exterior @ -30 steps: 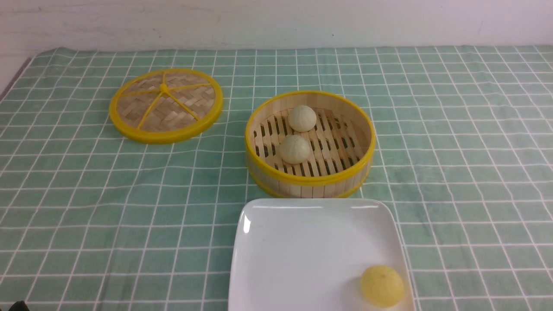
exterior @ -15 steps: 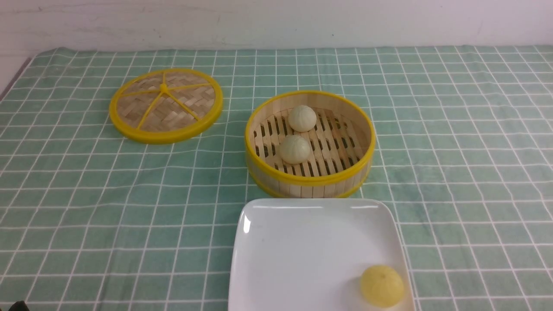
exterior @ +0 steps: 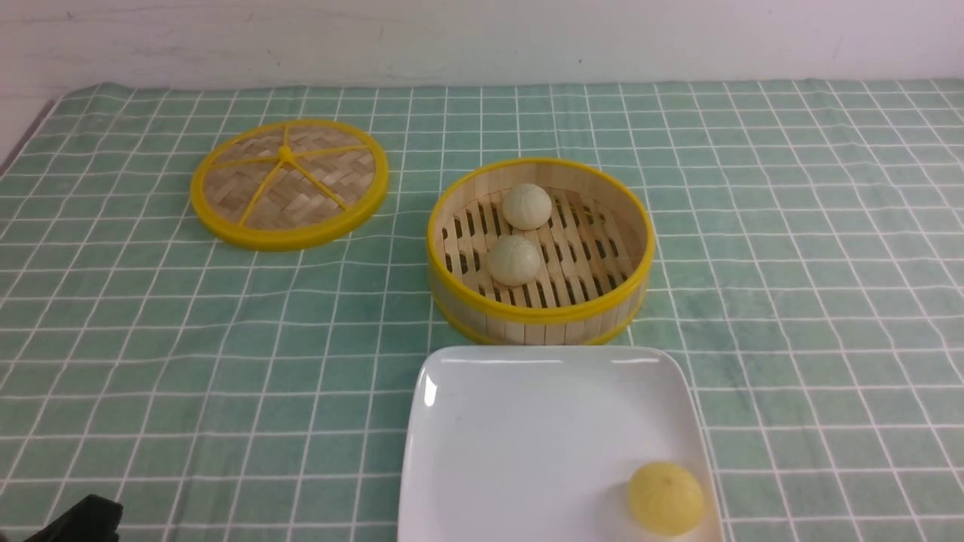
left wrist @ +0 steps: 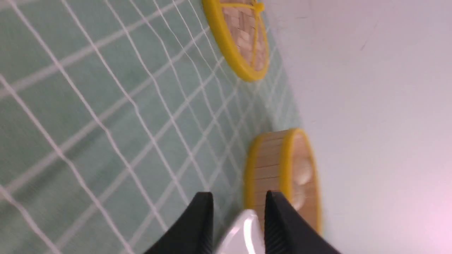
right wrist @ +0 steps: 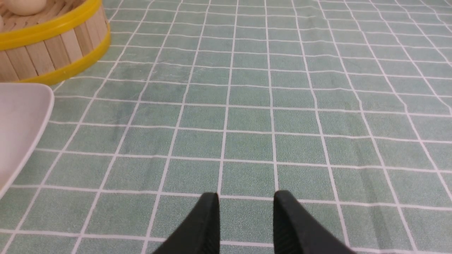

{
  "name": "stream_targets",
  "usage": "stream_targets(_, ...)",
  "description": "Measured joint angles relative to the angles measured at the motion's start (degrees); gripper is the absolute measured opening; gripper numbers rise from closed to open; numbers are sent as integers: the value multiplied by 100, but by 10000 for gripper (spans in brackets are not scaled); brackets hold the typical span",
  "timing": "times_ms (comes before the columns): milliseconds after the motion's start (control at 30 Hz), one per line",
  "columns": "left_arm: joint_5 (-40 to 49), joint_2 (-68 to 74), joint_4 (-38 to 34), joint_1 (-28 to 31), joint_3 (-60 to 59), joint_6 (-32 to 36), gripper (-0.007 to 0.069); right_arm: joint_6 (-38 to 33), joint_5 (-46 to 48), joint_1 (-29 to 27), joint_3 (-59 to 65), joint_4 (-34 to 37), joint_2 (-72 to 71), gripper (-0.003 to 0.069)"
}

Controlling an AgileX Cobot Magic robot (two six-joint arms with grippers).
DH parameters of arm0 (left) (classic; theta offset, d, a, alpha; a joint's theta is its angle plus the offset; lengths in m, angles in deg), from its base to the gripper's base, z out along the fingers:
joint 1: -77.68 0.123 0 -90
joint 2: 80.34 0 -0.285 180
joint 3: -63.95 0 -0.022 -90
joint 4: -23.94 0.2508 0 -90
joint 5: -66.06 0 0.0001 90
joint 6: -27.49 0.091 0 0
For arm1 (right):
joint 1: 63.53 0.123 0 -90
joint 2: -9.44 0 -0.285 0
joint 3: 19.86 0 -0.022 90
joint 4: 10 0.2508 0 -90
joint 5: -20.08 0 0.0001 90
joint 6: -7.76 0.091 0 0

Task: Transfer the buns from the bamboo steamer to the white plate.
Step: 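Reach into the bamboo steamer and grasp a bun with the left gripper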

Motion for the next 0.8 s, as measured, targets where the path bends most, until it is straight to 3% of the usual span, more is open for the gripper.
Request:
stream_targets(133,-157,0,-488,0,-5,-344,241,0,0,0,0,0,0,240)
stream_targets(333,-786,0,-519,0,97,-121,241,0,0,0,0,0,0,240)
stream_targets(500,-265,29,-230,0,1599,1624,216,0,0,0,0,0,0,240)
stream_targets(633,351,880,-18,0,2914,2906,94,0,0,0,0,0,0,240)
stream_targets(700,893,1455,24,0,3276,3296,39,0,0,0,0,0,0,240)
stream_targets(800,2486,3275,37,0,3931,3702,1,0,0,0,0,0,0,240)
